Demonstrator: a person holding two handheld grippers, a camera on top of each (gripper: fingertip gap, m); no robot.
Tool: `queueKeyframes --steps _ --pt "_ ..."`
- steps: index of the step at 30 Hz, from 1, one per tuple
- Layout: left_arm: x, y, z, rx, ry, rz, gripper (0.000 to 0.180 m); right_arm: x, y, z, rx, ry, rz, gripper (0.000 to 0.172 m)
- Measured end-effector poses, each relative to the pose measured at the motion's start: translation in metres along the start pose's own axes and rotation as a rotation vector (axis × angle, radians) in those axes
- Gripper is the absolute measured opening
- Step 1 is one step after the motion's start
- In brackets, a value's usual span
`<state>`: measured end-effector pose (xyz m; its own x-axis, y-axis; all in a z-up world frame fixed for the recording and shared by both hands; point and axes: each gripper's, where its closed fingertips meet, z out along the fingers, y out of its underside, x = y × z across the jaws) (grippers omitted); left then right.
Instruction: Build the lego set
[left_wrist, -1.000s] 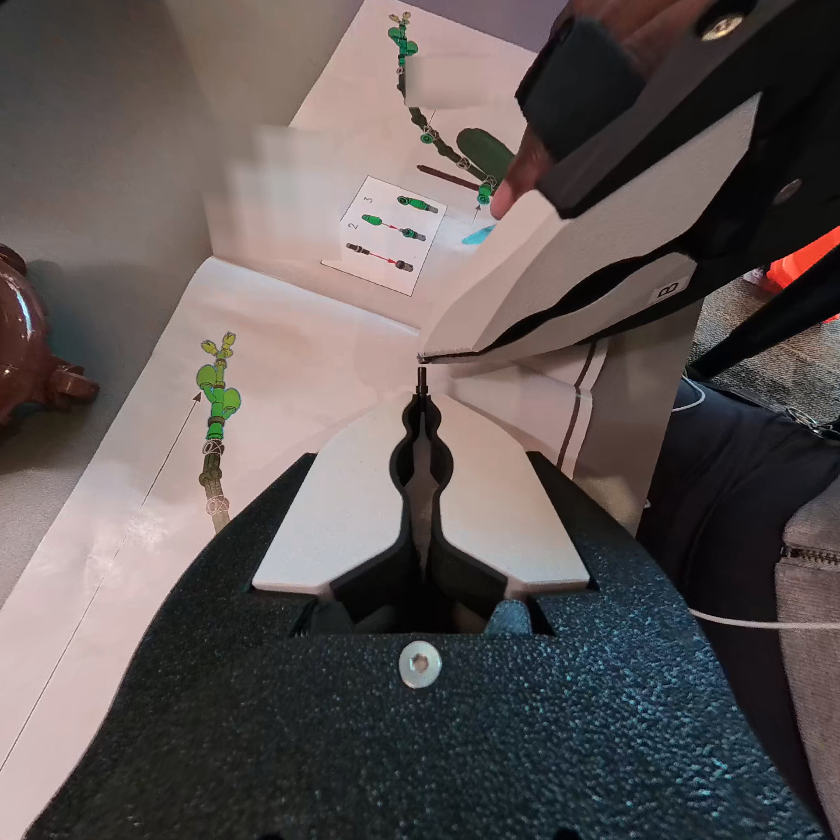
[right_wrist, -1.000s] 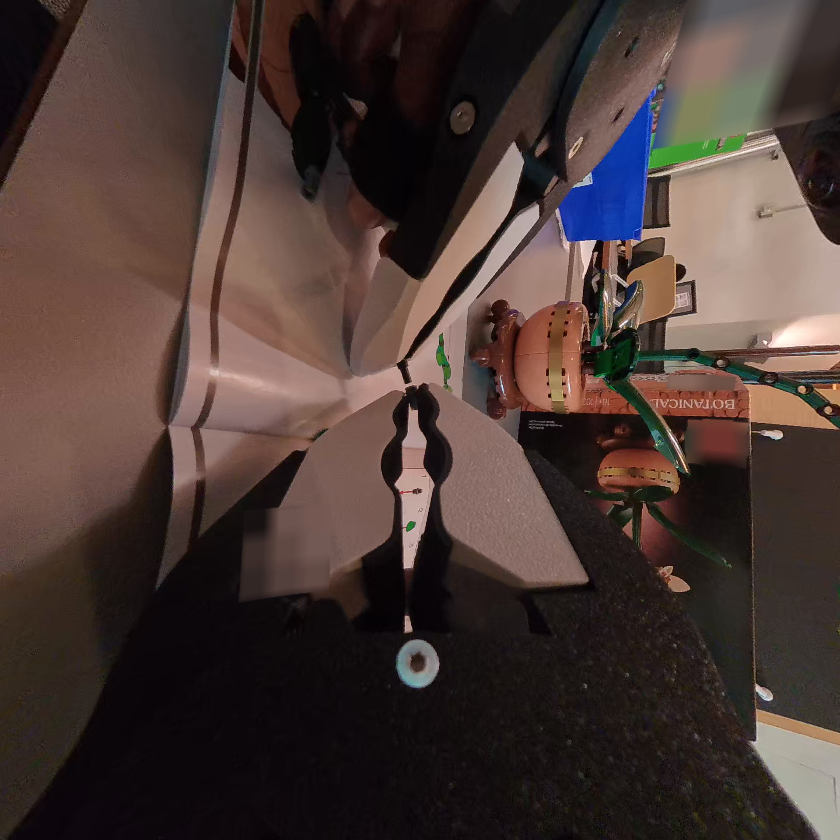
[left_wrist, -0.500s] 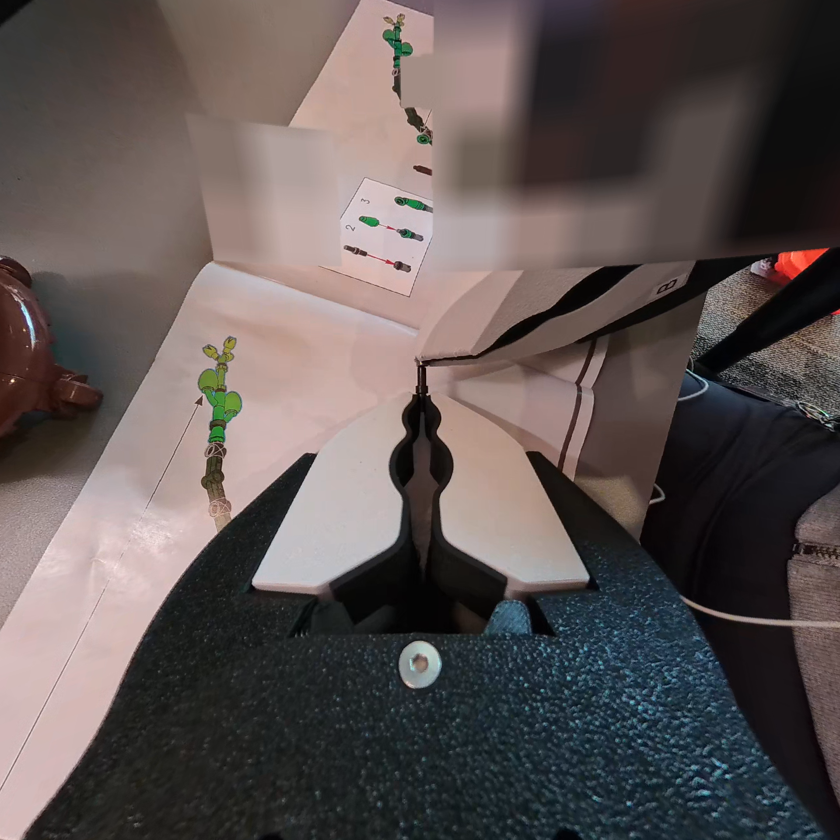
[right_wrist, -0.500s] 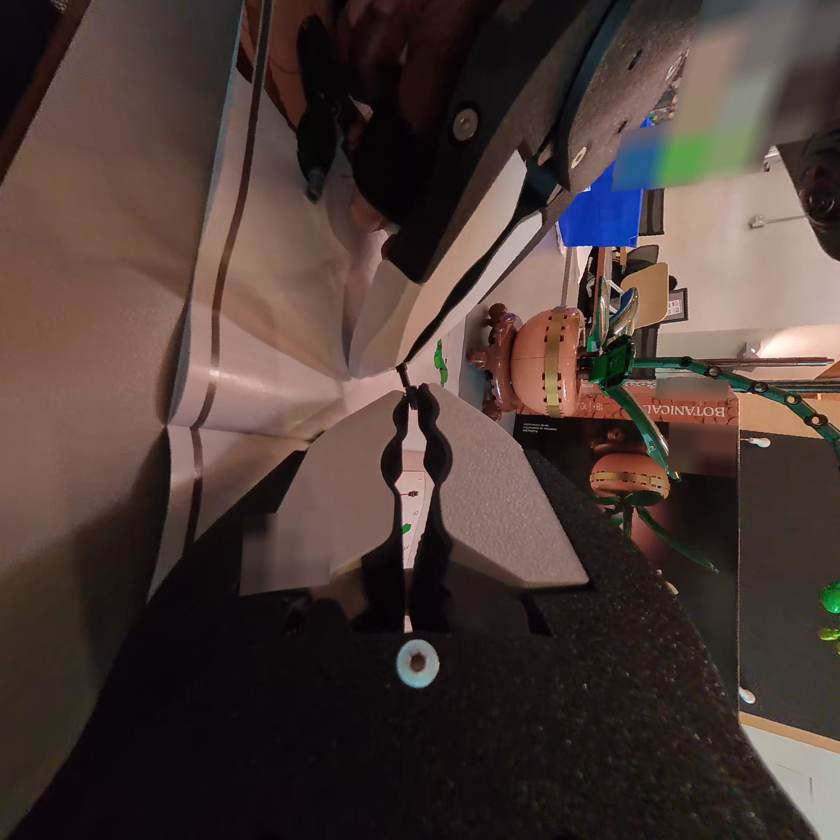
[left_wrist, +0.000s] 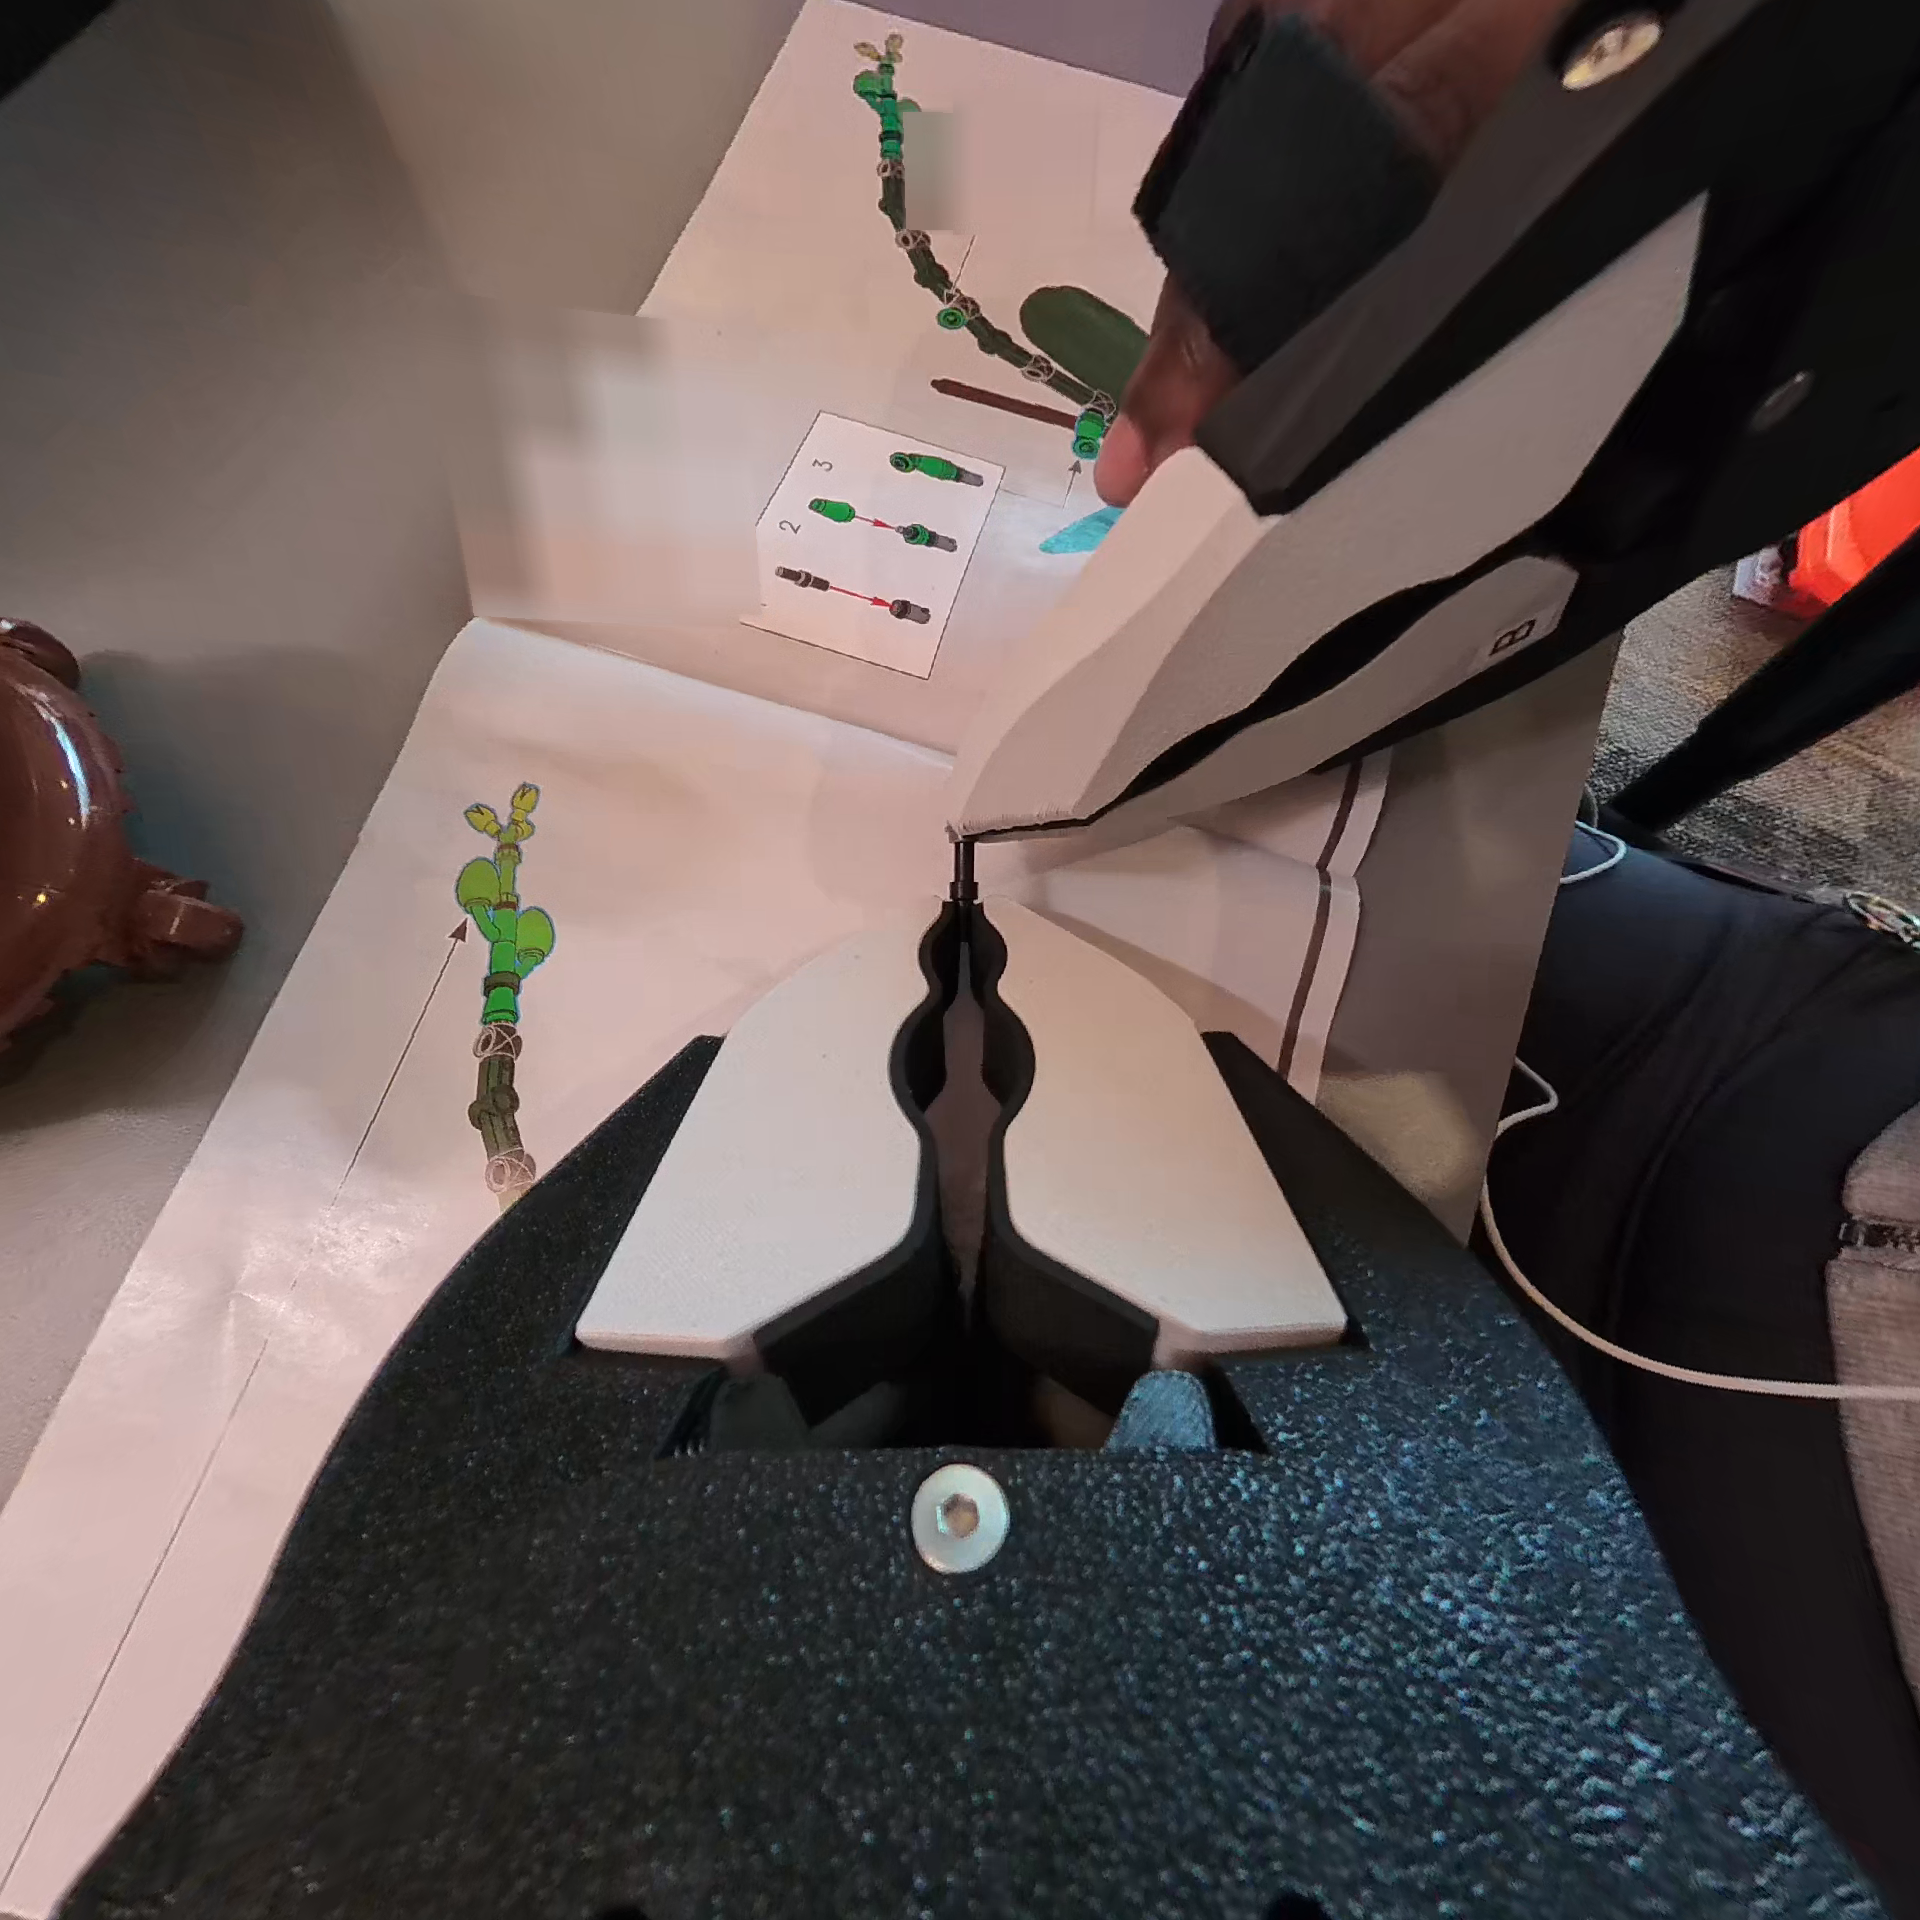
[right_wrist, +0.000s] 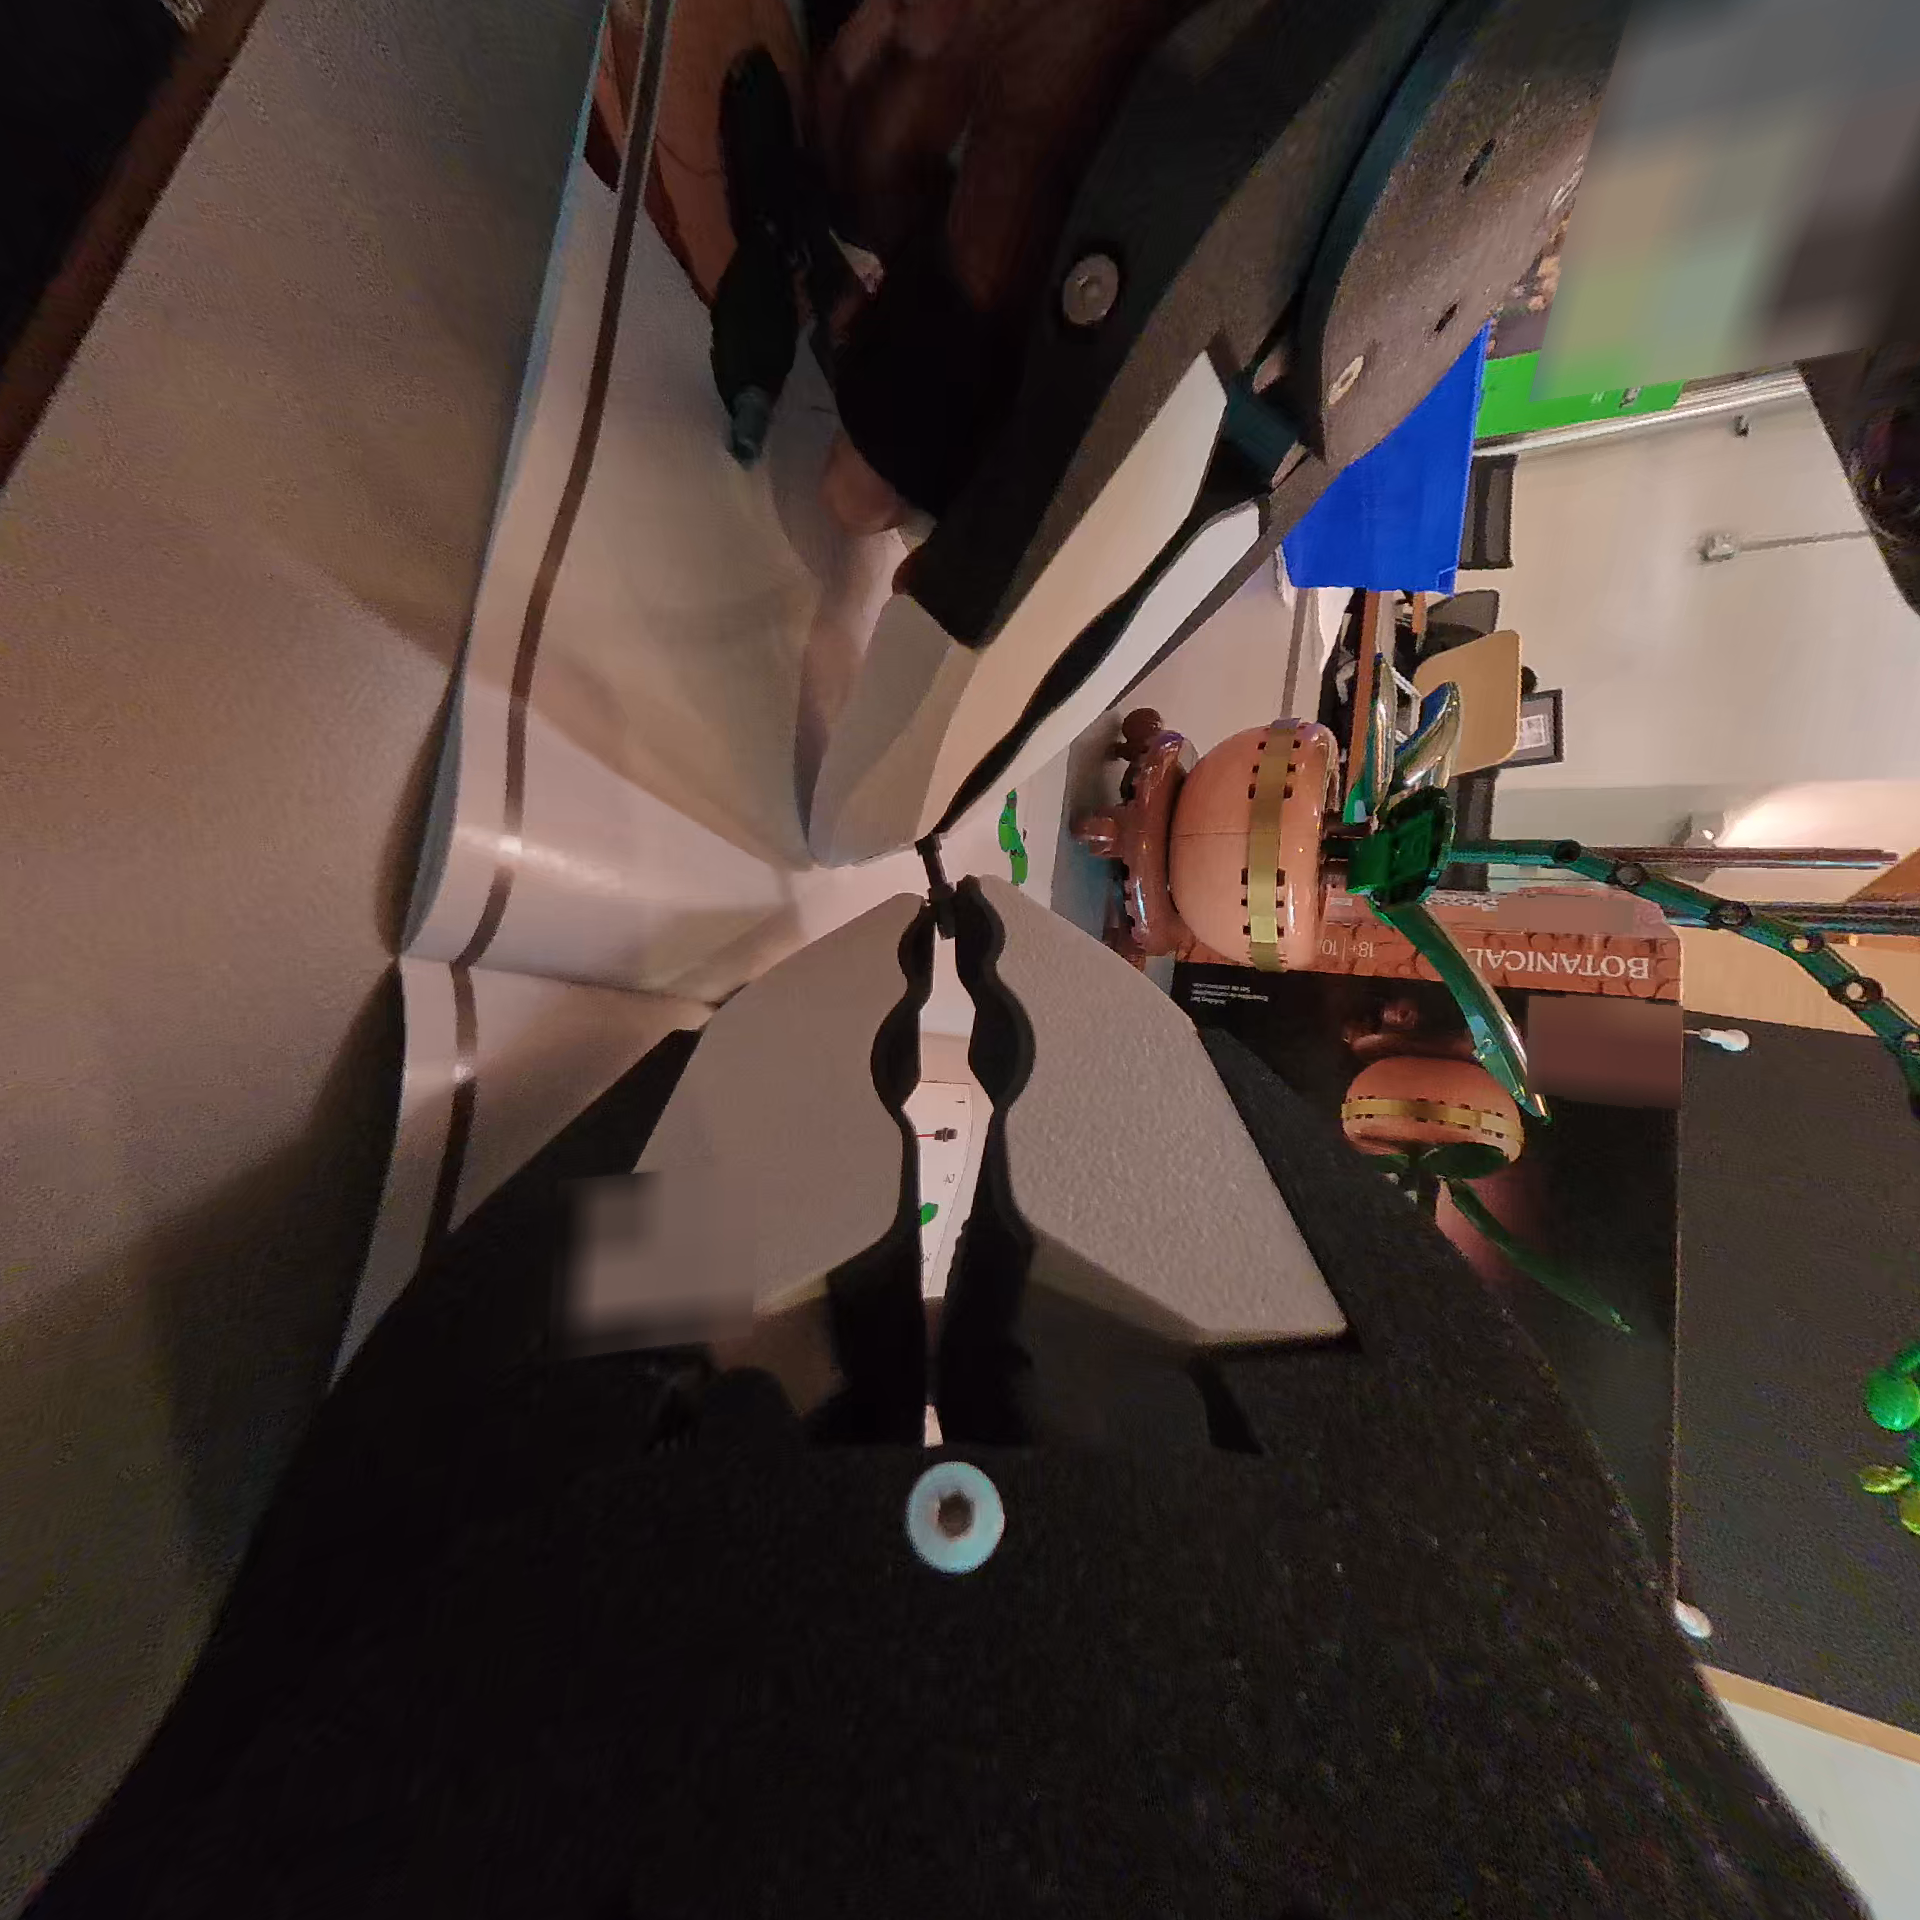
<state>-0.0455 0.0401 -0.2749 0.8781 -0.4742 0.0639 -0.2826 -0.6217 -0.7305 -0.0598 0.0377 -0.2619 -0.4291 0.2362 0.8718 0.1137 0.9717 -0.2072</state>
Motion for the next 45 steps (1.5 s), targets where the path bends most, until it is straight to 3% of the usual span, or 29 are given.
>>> queueKeyframes --steps 14,21,45 --pt "0.0014 -0.0004 0.0002 0.000 0.011 0.042 0.000 -0.0012 -0.0021 -0.0029 0.056 -0.033 0.015 0.003" --pt "0.0033 -0.0005 0.0000 0.003 0.025 0.055 0.001 -0.0005 -0.0031 -0.0054 0.127 -0.072 0.123 0.003" --pt "0.0050 -0.0006 -0.0001 0.003 0.027 0.072 0.000 -0.0004 -0.0045 -0.0070 0.153 -0.082 0.140 0.003"
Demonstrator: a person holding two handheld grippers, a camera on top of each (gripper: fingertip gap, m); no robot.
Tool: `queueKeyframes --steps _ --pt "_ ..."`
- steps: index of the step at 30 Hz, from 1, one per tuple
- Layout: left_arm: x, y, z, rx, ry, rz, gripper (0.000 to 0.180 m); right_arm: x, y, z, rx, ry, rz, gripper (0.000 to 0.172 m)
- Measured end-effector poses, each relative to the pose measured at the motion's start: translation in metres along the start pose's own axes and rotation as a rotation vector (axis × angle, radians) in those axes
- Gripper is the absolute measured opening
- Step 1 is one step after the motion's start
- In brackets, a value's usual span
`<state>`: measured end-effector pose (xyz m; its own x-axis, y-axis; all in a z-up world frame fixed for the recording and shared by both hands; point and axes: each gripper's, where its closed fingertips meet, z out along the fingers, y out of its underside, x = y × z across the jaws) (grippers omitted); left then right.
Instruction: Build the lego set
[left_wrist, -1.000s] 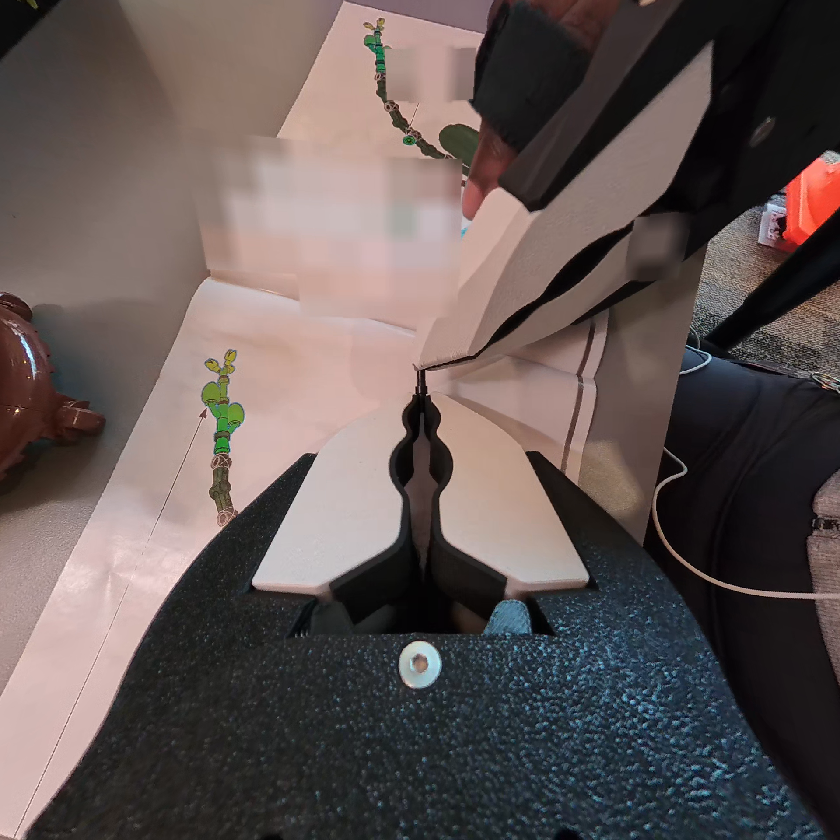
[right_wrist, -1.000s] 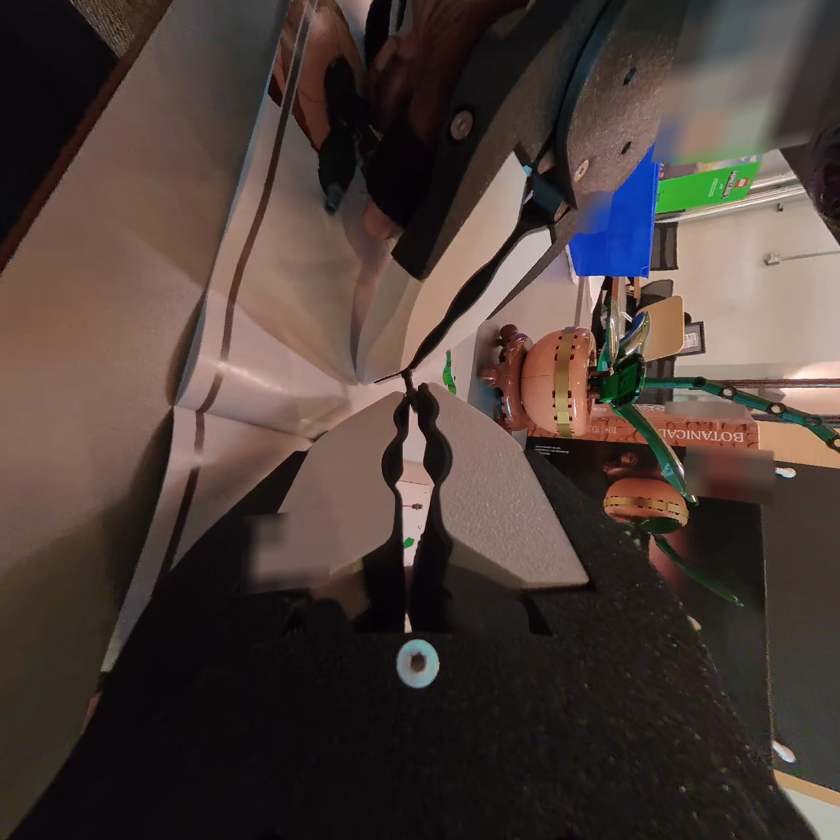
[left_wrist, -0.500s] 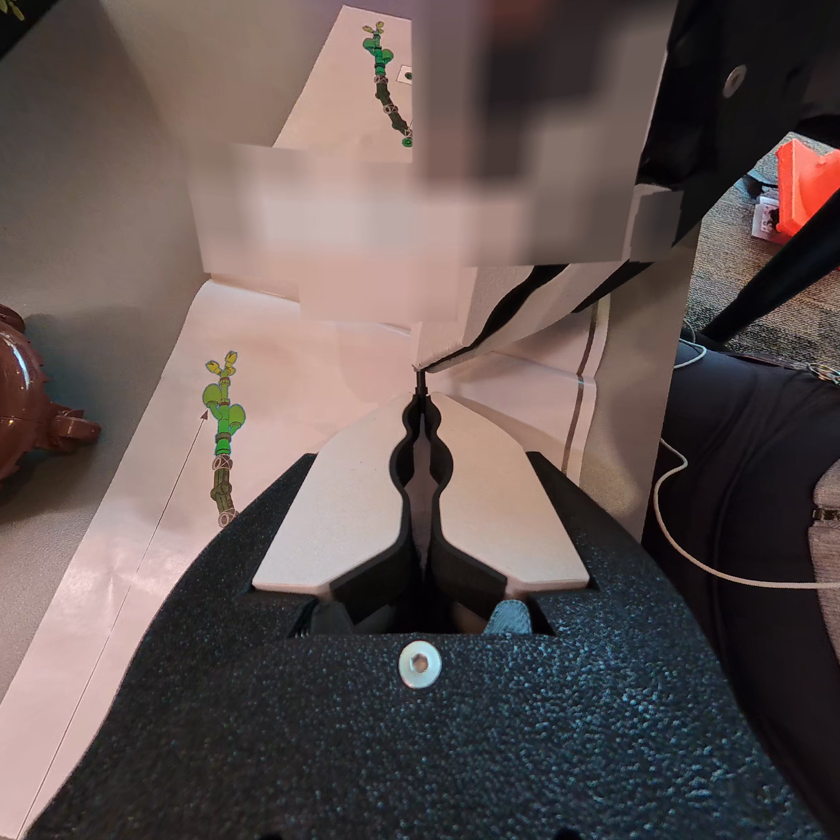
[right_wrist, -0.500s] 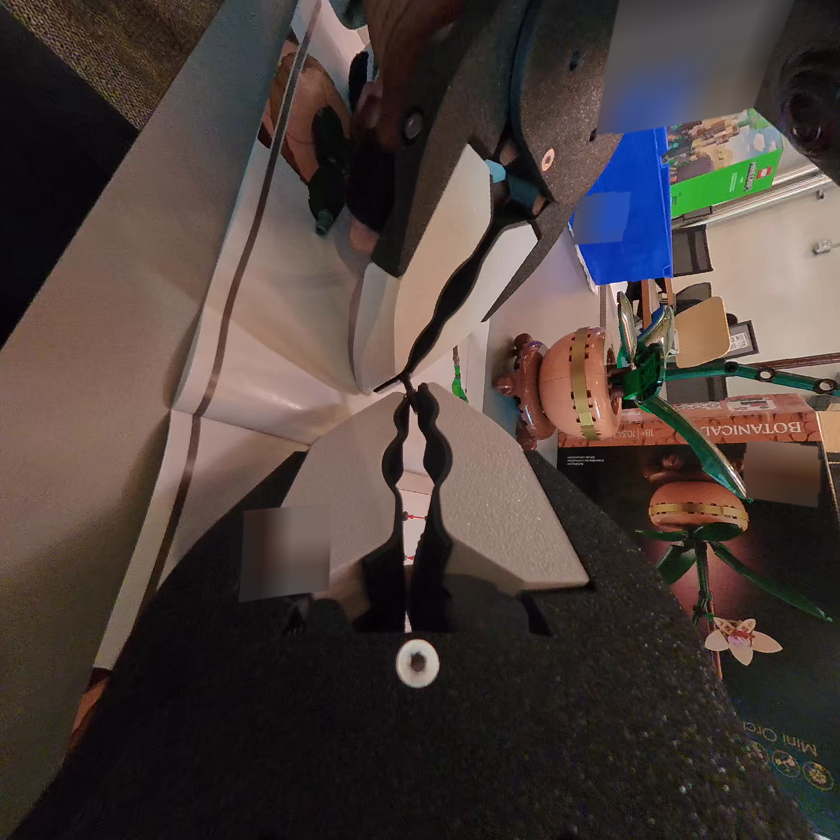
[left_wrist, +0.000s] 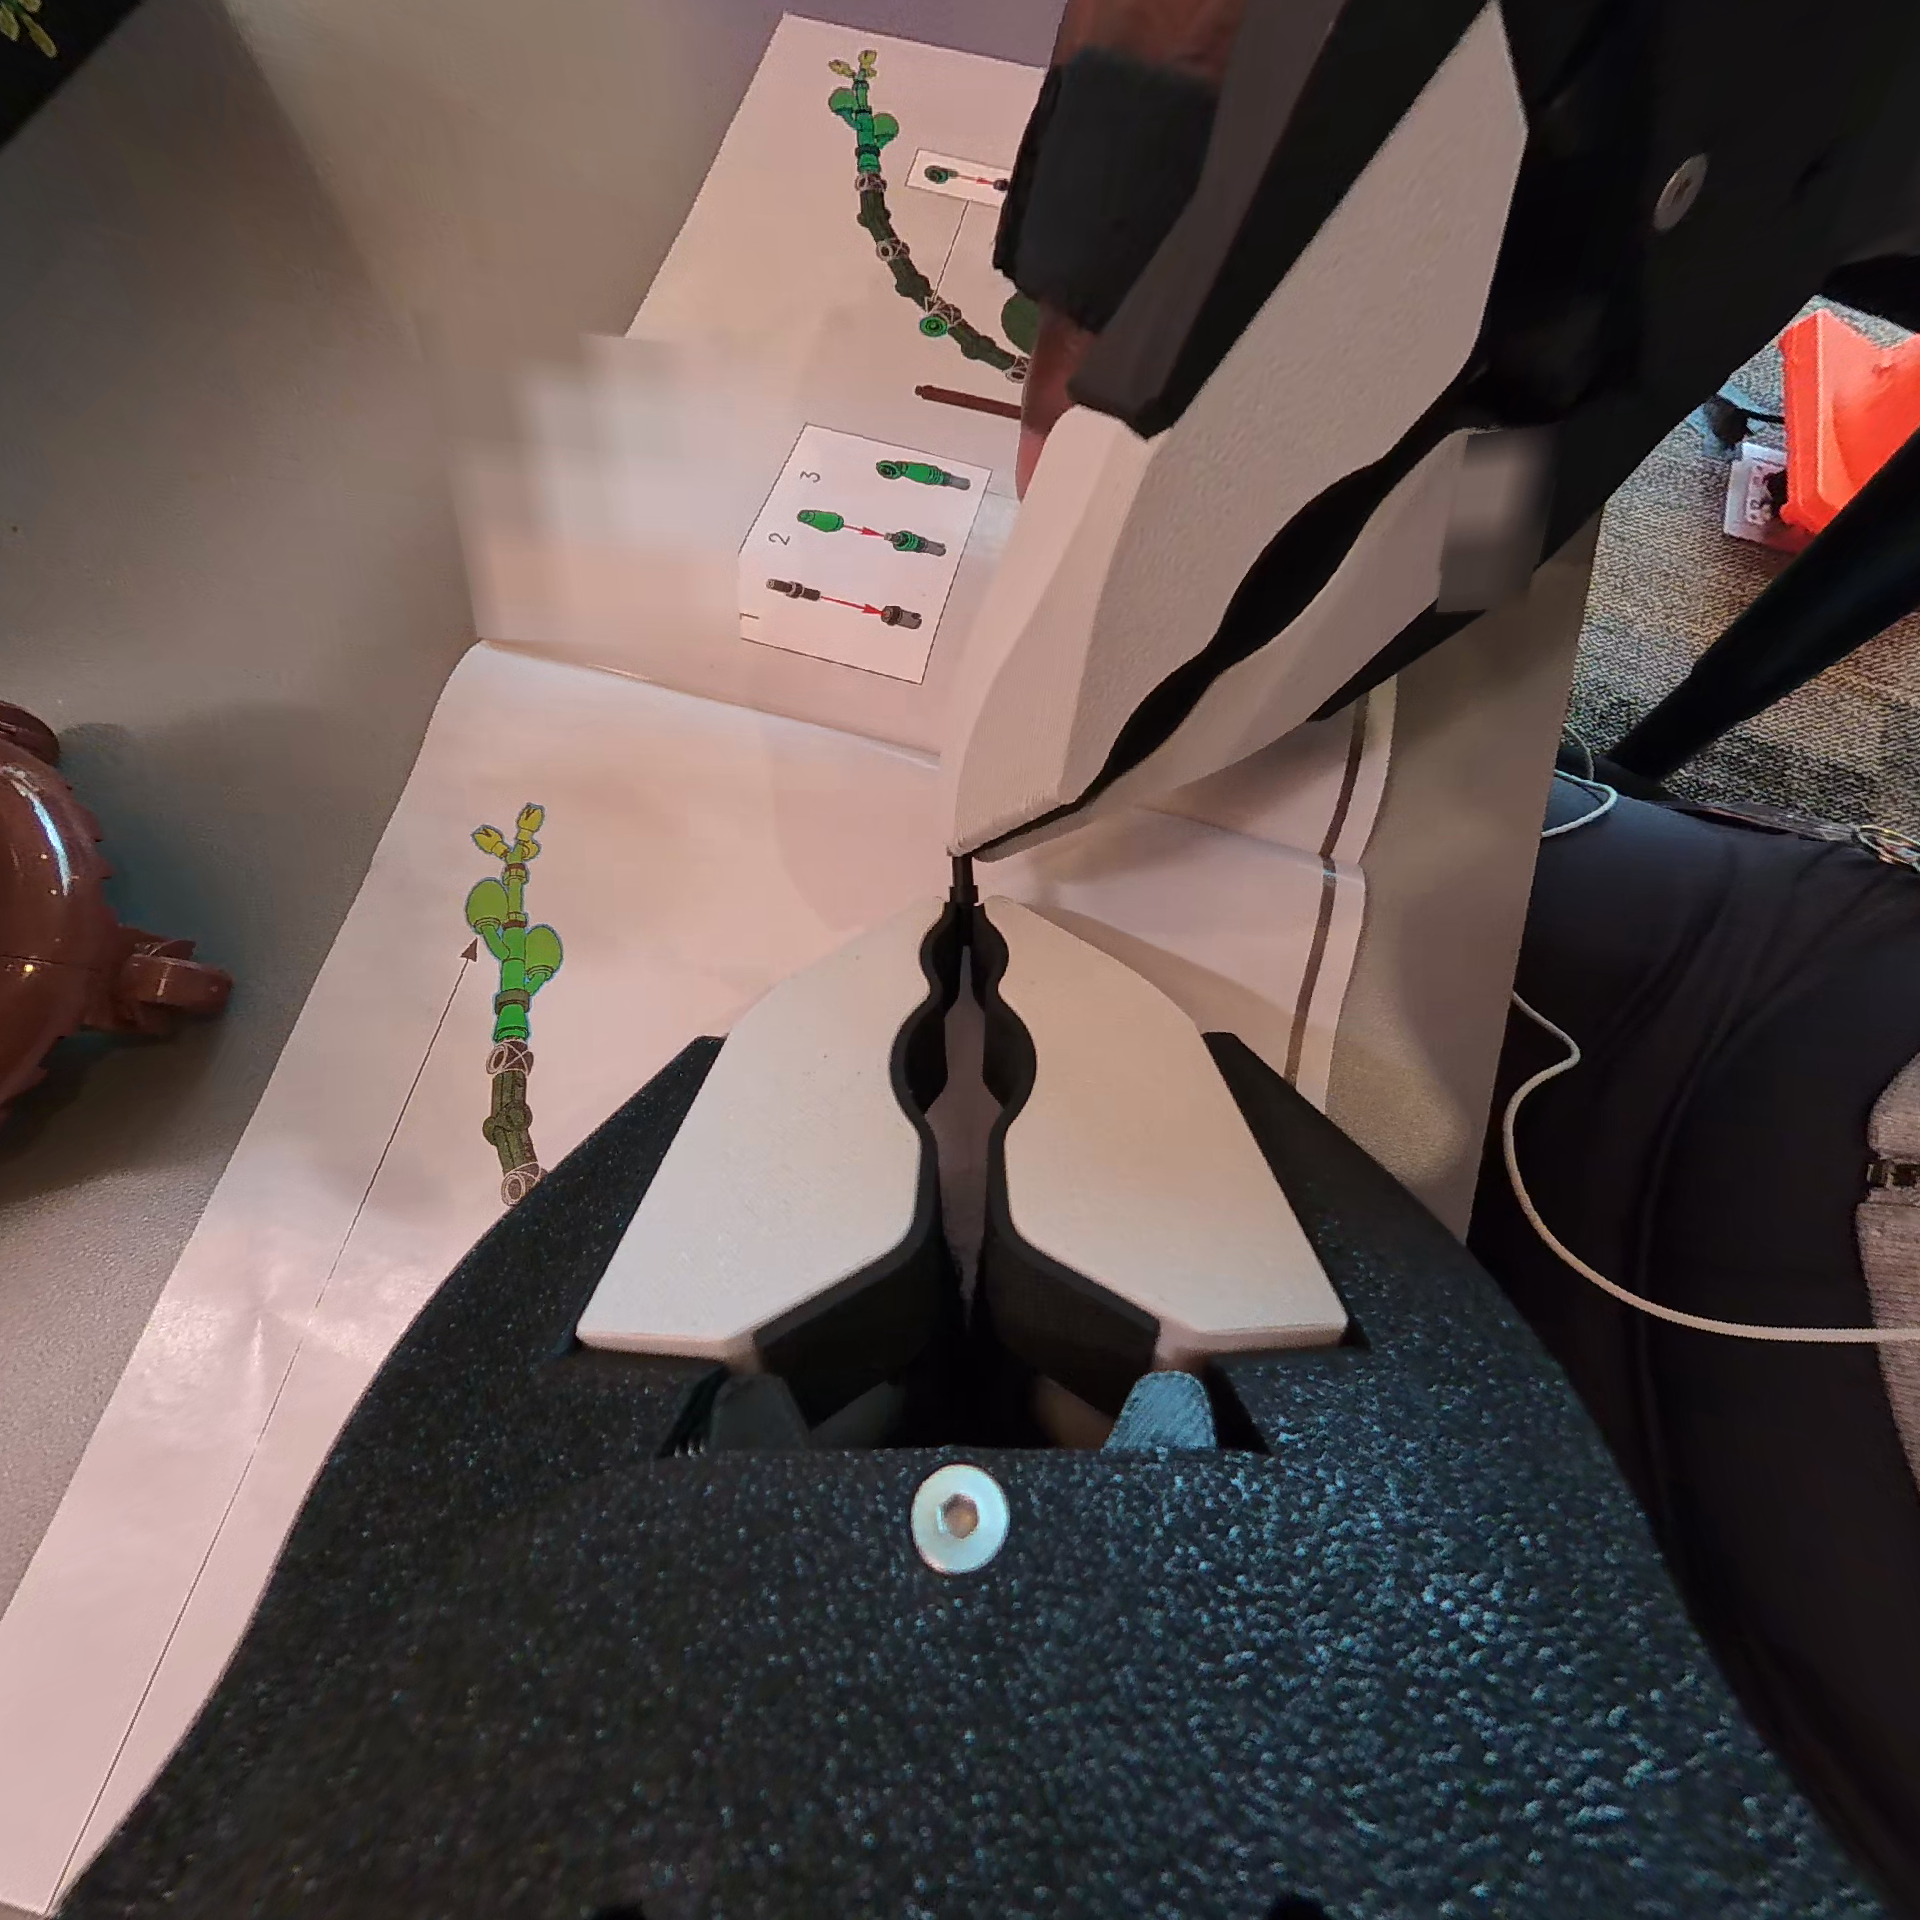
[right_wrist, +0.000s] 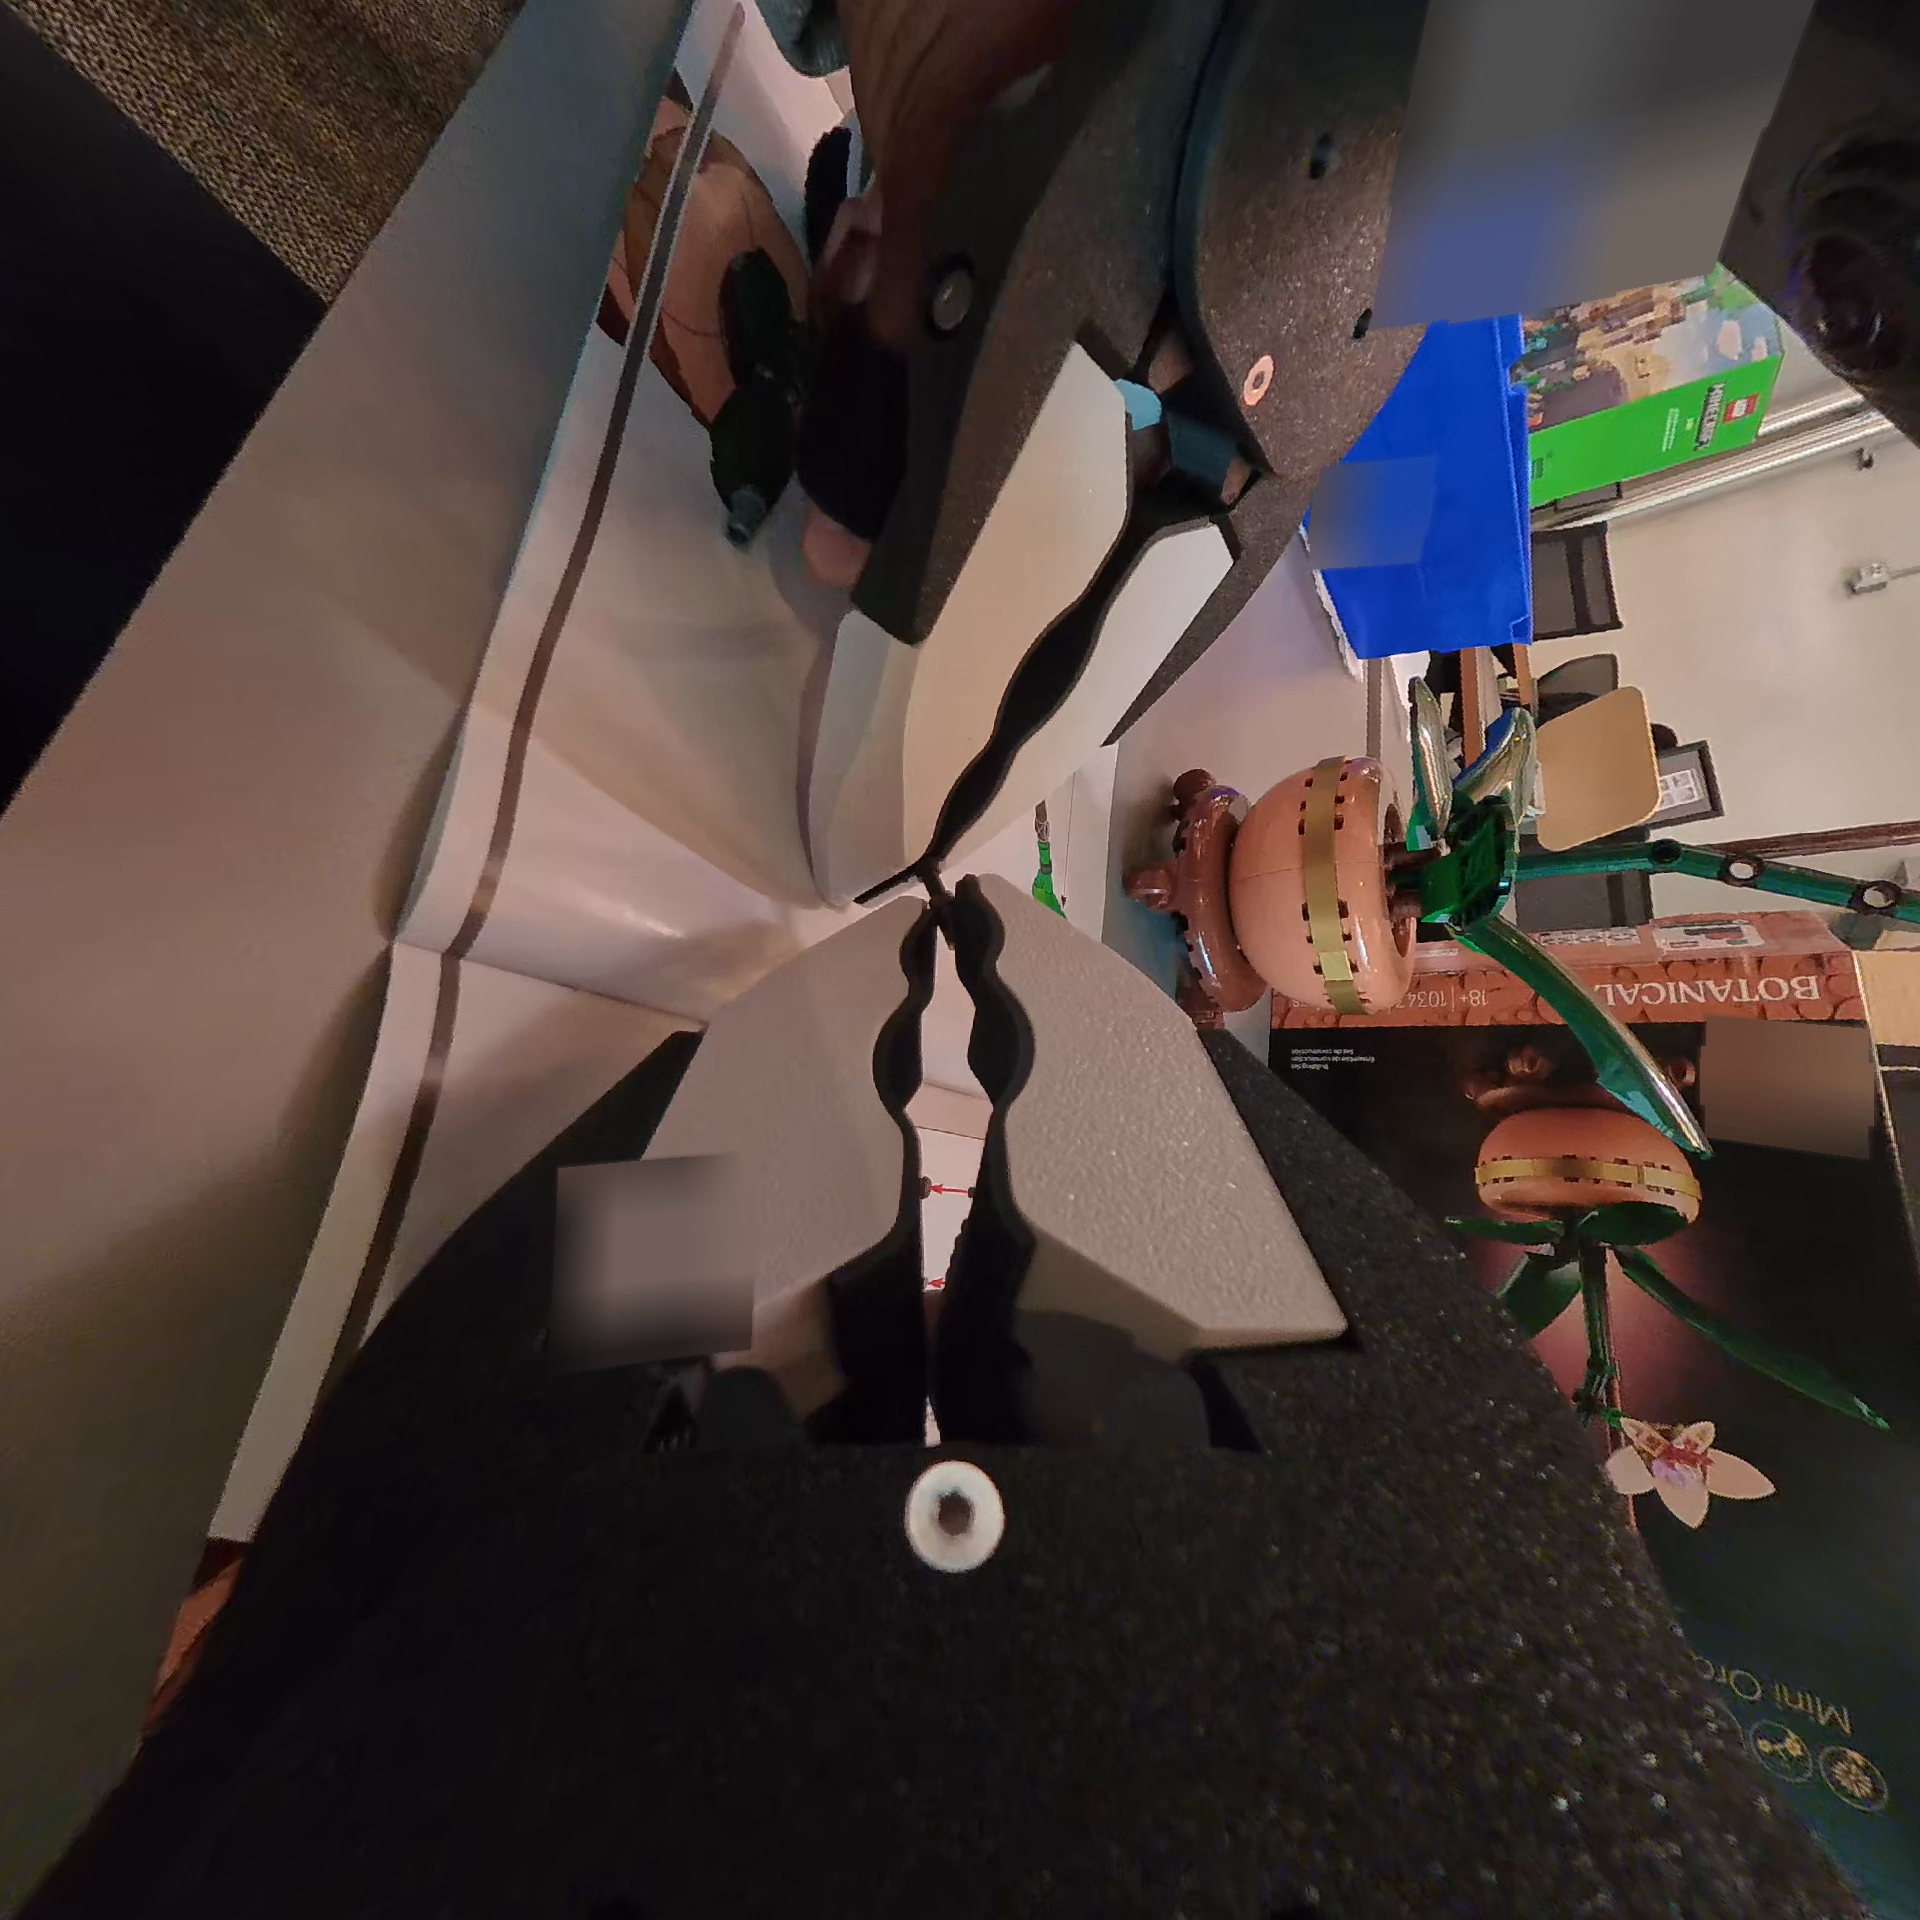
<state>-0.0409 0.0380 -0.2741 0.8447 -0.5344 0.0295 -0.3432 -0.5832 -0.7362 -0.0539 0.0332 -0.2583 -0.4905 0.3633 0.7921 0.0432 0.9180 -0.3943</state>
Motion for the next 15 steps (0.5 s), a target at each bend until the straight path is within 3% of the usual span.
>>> queueKeyframes --steps 12,15 --pt "0.000 0.000 0.000 0.002 0.000 -0.005 0.001 0.001 0.000 0.000 -0.019 -0.004 -0.028 0.004" --pt "0.001 0.000 0.000 0.001 0.009 0.003 0.001 0.011 0.002 -0.005 -0.002 0.006 0.048 0.023"
